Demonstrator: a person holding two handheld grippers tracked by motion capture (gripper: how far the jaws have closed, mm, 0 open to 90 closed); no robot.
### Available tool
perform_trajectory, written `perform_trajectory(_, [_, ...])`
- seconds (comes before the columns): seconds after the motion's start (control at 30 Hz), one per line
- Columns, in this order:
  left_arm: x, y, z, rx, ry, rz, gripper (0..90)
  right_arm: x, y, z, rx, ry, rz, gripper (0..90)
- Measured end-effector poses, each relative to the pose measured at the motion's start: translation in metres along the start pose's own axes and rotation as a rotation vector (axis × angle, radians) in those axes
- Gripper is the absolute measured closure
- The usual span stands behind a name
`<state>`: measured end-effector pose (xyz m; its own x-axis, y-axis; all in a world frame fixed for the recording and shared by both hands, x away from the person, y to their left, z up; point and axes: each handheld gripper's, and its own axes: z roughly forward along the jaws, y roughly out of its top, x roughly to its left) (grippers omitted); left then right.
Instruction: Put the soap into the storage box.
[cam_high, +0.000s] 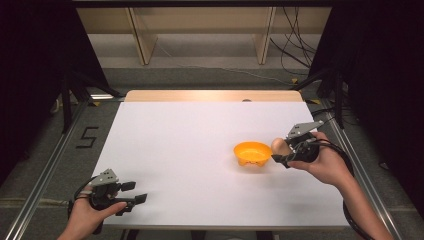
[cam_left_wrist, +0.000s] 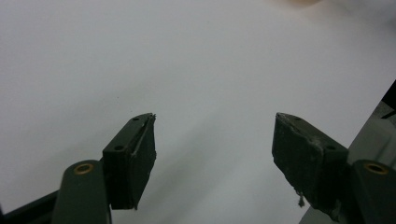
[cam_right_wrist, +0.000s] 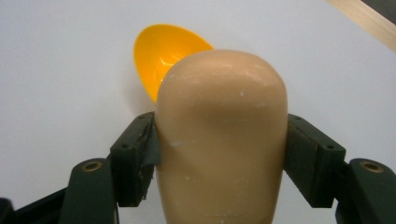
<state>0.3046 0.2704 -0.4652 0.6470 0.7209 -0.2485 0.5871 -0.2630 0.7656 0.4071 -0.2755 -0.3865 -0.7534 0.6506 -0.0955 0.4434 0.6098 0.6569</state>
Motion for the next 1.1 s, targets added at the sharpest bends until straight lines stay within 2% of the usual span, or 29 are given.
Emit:
perform_trajectory(0.1, [0.0, 0.0, 0.0, 0.006, 0.002, 0.004, 30.1, 0.0, 0.002, 0.001, 0.007, 0.004, -0.007, 33.4])
perform_trajectory(0.13, [0.0, 0.0, 0.0, 0.006, 0.001, 0.004, 30.1, -0.001, 0.003, -0.001, 0.029, 0.011, -0.013, 33.4])
perform_trajectory(0.27, [0.0, 0.0, 0.0, 0.006, 0.001, 0.004, 30.1, 0.0, 0.005, 0.002, 0.007, 0.0, -0.006, 33.3])
perform_trajectory(0.3, [0.0, 0.0, 0.0, 0.005, 0.001, 0.004, 30.1, -0.001, 0.006, 0.0, 0.03, 0.014, -0.021, 33.4])
perform_trajectory(0.33, [0.0, 0.0, 0.0, 0.005, 0.001, 0.003, 30.1, 0.0, 0.006, 0.002, 0.013, 0.005, -0.017, 33.4])
perform_trajectory(0.43, [0.0, 0.0, 0.0, 0.001, 0.001, 0.003, 30.1, 0.0, 0.009, 0.002, 0.028, 0.008, -0.021, 33.4])
perform_trajectory(0.47, [0.0, 0.0, 0.0, 0.004, 0.0, 0.004, 30.1, 0.0, 0.009, 0.004, 0.008, -0.001, -0.025, 33.4])
perform_trajectory(0.5, [0.0, 0.0, 0.0, 0.006, 0.001, 0.004, 30.1, 0.0, 0.01, 0.002, 0.034, 0.01, -0.024, 33.4])
perform_trajectory(0.53, [0.0, 0.0, 0.0, 0.005, 0.0, 0.003, 30.1, 0.0, 0.011, 0.003, 0.029, 0.01, -0.038, 33.4])
perform_trajectory(0.57, [0.0, 0.0, 0.0, 0.005, 0.0, 0.003, 30.1, 0.001, 0.011, 0.005, 0.01, -0.006, -0.027, 33.4])
perform_trajectory(0.6, [0.0, 0.0, 0.0, 0.004, 0.0, 0.003, 30.1, 0.0, 0.012, 0.003, 0.035, 0.008, -0.034, 33.4])
perform_trajectory(0.63, [0.0, 0.0, 0.0, 0.005, 0.0, 0.003, 30.1, 0.0, 0.013, 0.004, 0.032, 0.005, -0.038, 33.4])
perform_trajectory(0.67, [0.0, 0.0, 0.0, 0.005, 0.0, 0.003, 30.1, 0.001, 0.013, 0.006, 0.008, -0.003, -0.033, 33.4])
perform_trajectory(0.7, [0.0, 0.0, 0.0, 0.005, 0.001, 0.003, 30.1, 0.0, 0.015, 0.004, 0.037, 0.008, -0.038, 33.4])
perform_trajectory(0.77, [0.0, 0.0, 0.0, 0.006, 0.0, 0.003, 30.1, 0.001, 0.015, 0.007, 0.009, -0.002, -0.043, 33.4])
perform_trajectory(0.8, [0.0, 0.0, 0.0, 0.004, 0.0, 0.003, 30.1, 0.001, 0.017, 0.006, 0.035, 0.009, -0.049, 33.4])
perform_trajectory(0.87, [0.0, 0.0, 0.0, 0.005, -0.001, 0.003, 30.1, 0.002, 0.018, 0.008, 0.012, 0.0, -0.047, 33.4])
perform_trajectory(0.9, [0.0, 0.0, 0.0, 0.0, -0.002, -0.001, 30.1, 0.001, 0.019, 0.007, 0.034, 0.008, -0.048, 33.4])
perform_trajectory(0.93, [0.0, 0.0, 0.0, -0.001, -0.002, -0.002, 30.1, 0.002, 0.019, 0.009, 0.018, -0.002, -0.049, 33.4])
perform_trajectory(1.0, [0.0, 0.0, 0.0, 0.001, -0.002, 0.0, 30.1, 0.001, 0.021, 0.008, 0.037, 0.007, -0.057, 33.3])
perform_trajectory(1.03, [0.0, 0.0, 0.0, 0.002, -0.001, 0.003, 30.1, 0.001, 0.022, 0.01, 0.021, -0.003, -0.064, 33.4])
perform_trajectory(1.1, [0.0, 0.0, 0.0, 0.002, 0.003, 0.004, 30.1, 0.001, 0.023, 0.01, 0.027, 0.005, -0.064, 33.4])
